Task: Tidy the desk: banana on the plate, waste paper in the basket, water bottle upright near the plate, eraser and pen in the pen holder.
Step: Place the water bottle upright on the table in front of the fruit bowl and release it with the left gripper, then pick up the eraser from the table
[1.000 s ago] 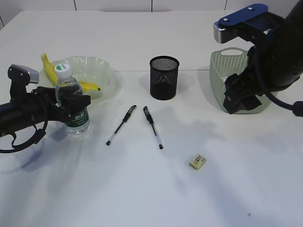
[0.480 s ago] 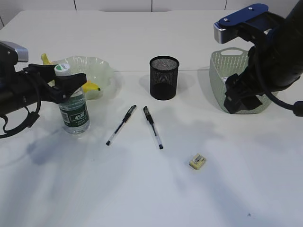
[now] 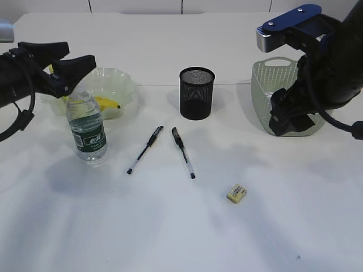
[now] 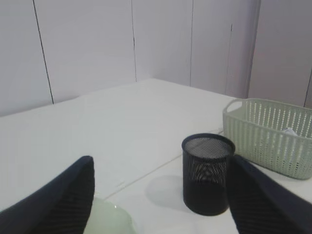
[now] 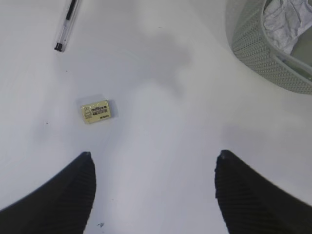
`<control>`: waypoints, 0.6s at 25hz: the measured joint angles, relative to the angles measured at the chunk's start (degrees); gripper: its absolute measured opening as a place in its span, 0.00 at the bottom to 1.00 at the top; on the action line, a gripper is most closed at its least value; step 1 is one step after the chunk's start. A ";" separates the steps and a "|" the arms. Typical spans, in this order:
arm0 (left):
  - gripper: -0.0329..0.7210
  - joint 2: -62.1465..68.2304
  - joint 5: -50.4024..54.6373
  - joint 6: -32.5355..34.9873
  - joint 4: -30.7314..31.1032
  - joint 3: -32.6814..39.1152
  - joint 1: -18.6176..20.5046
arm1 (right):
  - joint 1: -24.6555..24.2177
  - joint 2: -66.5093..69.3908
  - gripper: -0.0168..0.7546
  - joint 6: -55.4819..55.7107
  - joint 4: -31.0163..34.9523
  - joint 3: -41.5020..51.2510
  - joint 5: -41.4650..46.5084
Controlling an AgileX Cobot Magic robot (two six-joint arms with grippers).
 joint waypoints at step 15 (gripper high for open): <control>0.83 -14.62 14.62 -15.79 7.85 0.23 0.00 | 0.00 0.00 0.76 0.00 -1.19 0.00 0.00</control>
